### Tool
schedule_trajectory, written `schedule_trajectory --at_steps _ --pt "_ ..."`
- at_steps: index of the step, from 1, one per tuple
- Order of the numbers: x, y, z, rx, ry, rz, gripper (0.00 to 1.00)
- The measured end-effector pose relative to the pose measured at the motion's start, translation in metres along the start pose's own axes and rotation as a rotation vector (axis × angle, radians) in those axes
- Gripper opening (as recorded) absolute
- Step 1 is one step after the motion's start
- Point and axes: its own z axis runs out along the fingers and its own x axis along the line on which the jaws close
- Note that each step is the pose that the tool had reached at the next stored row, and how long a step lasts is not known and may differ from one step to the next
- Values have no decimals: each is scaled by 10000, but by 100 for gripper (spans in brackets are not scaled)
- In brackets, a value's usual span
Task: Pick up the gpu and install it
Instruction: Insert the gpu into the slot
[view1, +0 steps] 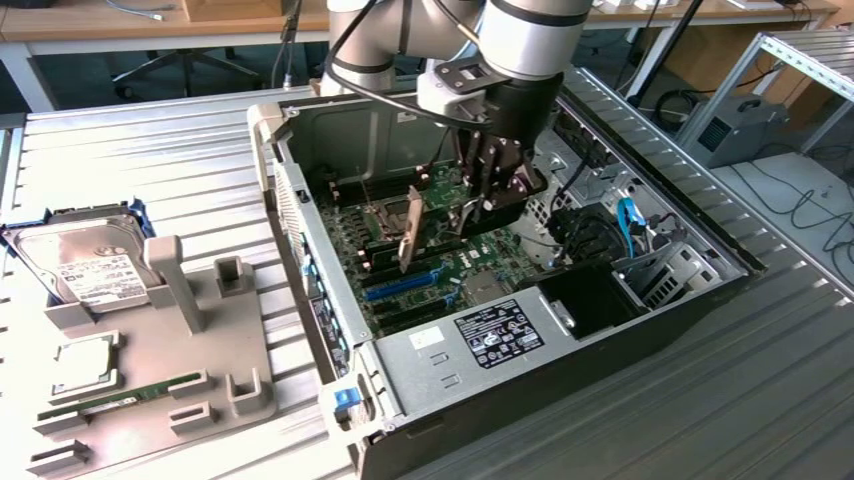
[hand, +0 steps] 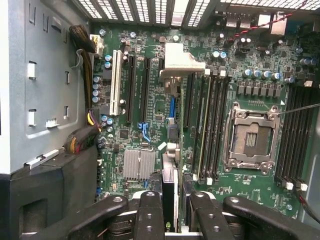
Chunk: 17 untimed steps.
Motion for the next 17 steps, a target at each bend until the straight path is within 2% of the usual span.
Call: schedule_trajectory --at_steps 17 --pt "7 43 11 0 0 0 26"
